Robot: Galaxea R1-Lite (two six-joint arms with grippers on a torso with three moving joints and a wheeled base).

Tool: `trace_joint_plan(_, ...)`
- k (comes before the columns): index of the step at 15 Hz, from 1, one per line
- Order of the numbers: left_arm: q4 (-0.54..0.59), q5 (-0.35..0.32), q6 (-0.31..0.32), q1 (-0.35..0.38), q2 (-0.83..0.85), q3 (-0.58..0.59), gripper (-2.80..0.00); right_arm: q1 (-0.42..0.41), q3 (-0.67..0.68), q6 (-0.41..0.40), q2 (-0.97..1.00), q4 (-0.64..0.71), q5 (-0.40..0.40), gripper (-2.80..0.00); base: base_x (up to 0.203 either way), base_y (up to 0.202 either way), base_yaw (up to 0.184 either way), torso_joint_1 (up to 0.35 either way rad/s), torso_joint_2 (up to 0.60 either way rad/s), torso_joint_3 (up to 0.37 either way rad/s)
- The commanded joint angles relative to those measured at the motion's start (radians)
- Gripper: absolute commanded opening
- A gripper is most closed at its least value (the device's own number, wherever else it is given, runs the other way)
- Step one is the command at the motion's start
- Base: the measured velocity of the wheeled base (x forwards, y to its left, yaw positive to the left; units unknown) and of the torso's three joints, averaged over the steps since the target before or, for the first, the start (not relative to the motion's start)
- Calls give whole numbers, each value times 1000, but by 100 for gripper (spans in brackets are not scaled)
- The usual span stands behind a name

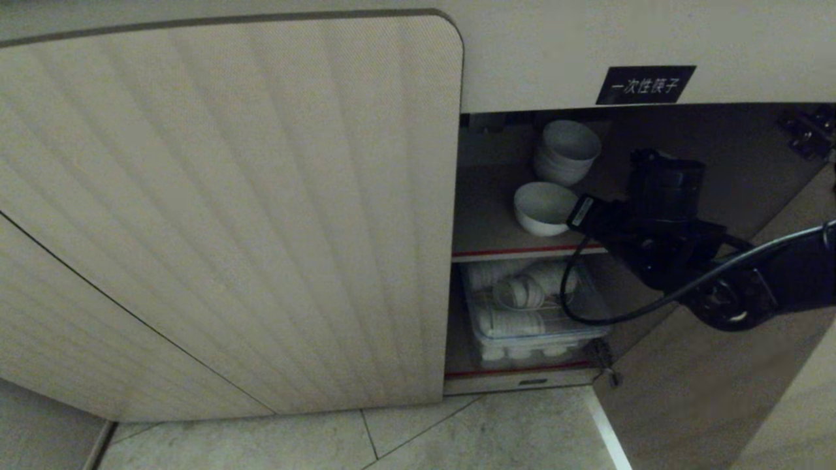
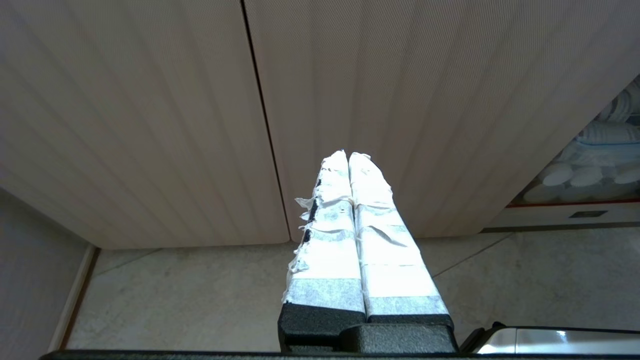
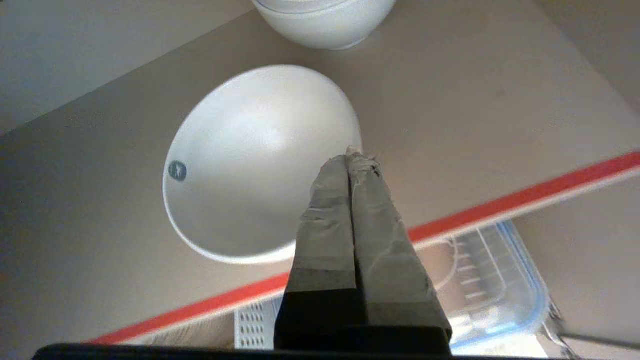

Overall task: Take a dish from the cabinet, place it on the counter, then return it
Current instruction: Close the cabinet door

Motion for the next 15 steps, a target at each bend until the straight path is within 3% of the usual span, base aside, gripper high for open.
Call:
trace_joint_plan(1,-1,1,0,0,0,0,-280,2,38,2,-48,-3,-3,-280,0,0,0,0,0,0)
trace_joint_plan(15,-1,1,0,0,0,0,-280,-9,284,-69,-226,-5,4,-280,0,0,0,0,0,0)
